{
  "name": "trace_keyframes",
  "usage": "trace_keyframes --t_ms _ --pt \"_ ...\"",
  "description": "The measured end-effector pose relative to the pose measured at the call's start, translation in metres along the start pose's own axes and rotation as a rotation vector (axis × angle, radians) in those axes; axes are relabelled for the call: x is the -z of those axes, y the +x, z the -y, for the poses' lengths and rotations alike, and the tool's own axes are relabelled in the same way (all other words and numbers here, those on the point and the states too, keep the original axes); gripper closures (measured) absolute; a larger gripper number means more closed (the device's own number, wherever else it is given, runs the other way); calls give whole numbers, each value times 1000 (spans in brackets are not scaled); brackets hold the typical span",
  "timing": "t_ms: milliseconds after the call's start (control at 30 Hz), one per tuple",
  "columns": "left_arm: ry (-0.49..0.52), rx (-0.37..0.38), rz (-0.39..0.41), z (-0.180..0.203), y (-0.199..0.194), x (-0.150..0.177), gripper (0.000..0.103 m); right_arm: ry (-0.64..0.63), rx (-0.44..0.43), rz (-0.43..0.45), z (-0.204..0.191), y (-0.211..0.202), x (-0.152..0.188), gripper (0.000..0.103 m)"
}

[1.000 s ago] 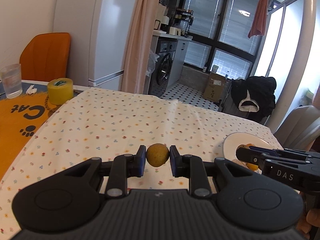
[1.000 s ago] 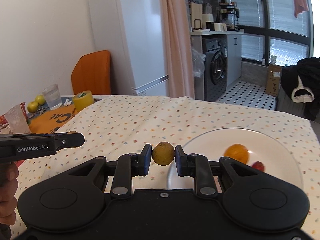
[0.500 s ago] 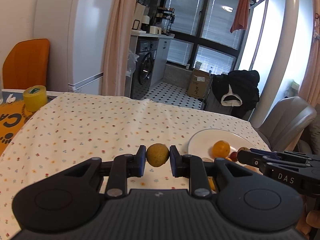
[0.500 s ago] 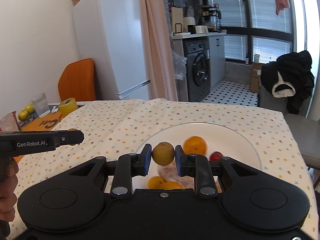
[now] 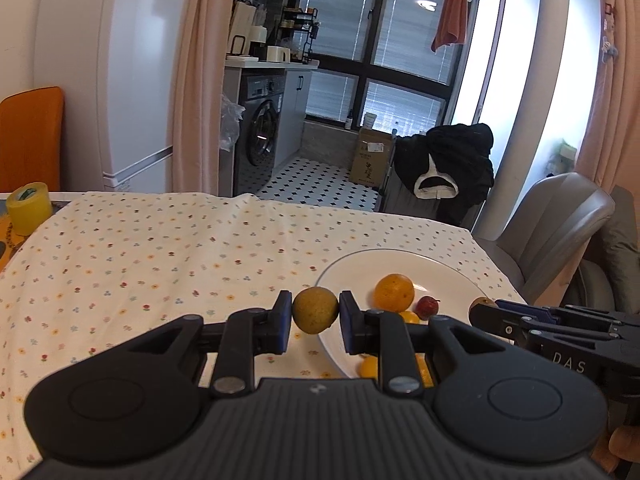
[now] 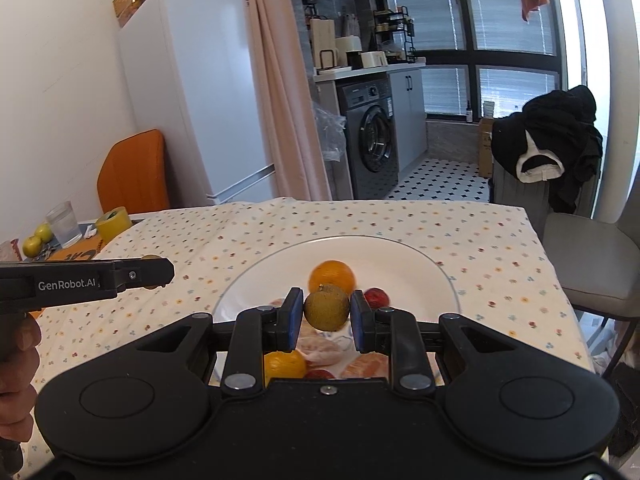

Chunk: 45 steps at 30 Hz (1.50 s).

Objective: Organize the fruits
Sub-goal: 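Carry both greenish fruits over the white plate, then lower the greenish fruits onto the plate and open both grippers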

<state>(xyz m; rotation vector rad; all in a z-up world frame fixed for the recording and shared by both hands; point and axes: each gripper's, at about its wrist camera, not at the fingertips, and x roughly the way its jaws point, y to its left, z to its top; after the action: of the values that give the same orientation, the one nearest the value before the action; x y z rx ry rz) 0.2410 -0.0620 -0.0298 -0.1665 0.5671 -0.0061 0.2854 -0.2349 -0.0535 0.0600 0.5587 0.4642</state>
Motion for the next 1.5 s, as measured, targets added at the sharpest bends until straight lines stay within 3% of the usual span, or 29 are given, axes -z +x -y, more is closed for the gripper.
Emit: trace_keyframes --t_ms 633,700,1067,1333,1433,1500 --pt "66 49 -65 42 42 4 80 53 -24 -30 25 15 12 79" --pt "70 53 -73 45 47 5 80 56 -33 -40 27 17 13 75" --pt "84 100 -103 64 62 8 79 105 -5 -26 45 8 17 74" --pt "67 73 -104 58 58 6 64 125 -3 -22 47 6 18 72" --pt "58 39 -93 51 52 4 46 130 -3 -13 46 4 18 61" --pt "53 19 -84 47 46 4 33 124 0 5 44 0 19 48"
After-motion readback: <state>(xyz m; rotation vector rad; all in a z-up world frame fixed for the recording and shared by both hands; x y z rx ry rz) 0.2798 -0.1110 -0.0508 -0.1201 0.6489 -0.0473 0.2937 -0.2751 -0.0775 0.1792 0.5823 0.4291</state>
